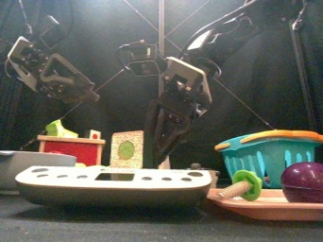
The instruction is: Place green sushi piece above plate
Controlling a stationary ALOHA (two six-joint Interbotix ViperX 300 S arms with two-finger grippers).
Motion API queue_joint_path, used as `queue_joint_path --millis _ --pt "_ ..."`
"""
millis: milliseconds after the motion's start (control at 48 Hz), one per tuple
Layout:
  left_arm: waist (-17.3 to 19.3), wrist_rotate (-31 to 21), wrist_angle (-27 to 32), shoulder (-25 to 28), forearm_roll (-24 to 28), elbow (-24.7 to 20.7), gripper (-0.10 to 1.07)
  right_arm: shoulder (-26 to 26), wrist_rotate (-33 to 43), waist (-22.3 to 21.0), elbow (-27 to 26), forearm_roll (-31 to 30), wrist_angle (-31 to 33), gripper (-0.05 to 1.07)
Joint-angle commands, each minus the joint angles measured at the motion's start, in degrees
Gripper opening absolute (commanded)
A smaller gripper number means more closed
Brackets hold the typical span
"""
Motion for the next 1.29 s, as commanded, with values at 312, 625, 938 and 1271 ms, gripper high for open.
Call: queue_joint_path --millis 312,625,938,1271 --pt "0.2 0.0 -0.3 -0.1 0.0 -0.4 0.87 -10.4 4.5 -1.1 2.4 0.7 3.4 0.6" --pt "0.2 0.0 0.0 -0.1 0.0 -0.4 0.87 -17.2 4.6 -1.1 8.0 4.4 8.6 0.6" --pt "0.2 -0.1 0.2 -0.1 0.0 -0.4 0.87 -20.4 6.9 -1.0 13.4 5.5 12.0 0.6" --pt "0.2 0.0 0.5 -0.1 0.0 -0.4 0.87 -19.4 9.5 -1.2 17.8 6.0 9.8 0.6"
